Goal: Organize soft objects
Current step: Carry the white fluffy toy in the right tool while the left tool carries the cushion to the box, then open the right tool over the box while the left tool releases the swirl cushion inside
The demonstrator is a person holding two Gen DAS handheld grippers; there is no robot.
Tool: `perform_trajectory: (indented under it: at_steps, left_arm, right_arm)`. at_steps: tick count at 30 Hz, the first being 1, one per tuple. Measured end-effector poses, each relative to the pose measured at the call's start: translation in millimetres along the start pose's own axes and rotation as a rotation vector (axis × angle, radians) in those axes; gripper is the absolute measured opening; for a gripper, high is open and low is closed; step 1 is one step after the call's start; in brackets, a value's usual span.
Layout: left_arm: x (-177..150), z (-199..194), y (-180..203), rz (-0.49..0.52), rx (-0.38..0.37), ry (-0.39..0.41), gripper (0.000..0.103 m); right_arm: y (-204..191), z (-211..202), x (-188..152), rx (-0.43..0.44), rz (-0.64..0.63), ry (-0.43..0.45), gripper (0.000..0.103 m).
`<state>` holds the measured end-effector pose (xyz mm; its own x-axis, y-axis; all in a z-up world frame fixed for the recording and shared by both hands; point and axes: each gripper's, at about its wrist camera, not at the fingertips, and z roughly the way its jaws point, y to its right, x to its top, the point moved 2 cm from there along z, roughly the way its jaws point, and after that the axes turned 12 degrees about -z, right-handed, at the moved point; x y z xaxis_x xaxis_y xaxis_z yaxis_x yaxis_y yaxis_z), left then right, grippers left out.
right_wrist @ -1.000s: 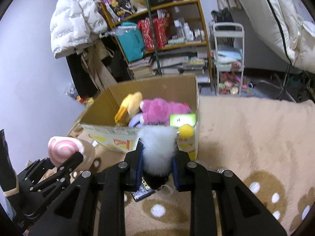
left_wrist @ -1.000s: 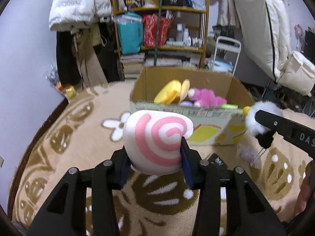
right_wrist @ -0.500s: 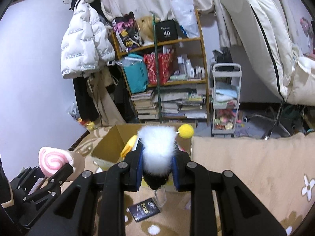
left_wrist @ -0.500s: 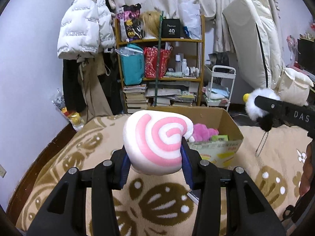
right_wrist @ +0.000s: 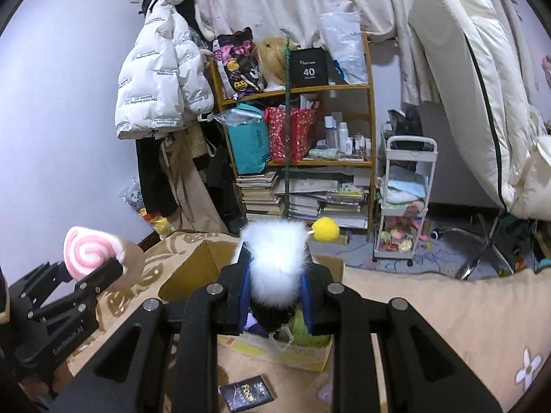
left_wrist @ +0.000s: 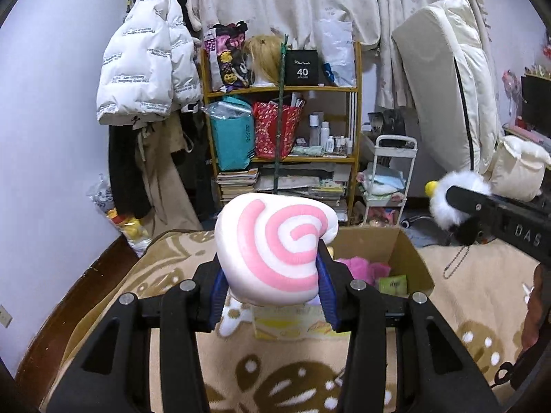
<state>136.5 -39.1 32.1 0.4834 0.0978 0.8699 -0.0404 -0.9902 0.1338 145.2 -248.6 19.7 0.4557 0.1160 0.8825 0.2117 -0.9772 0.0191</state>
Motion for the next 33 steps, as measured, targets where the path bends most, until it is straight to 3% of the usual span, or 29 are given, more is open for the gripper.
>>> perform_trajectory:
  at_steps: [8,24,33]
  left_arm:
    - [11.4,31.9,10.3,0.052,-0.014,0.005,0.044]
    - [-22.2,94.7,4.0,0.004,-0.043,-0.117,0.044]
    - [-38.7,112.9,10.2,0.032,-0.04,-0.173,0.049]
  right_arm:
    - [1.9,25.7,4.6,0.002,-0.027,-0.006,0.025]
    - [15.5,84.4,-35.7,0.004,0.011,-0.133,0.025]
    - [16.3,104.1,-52.5,0.014,0.021,-0.196,0.025]
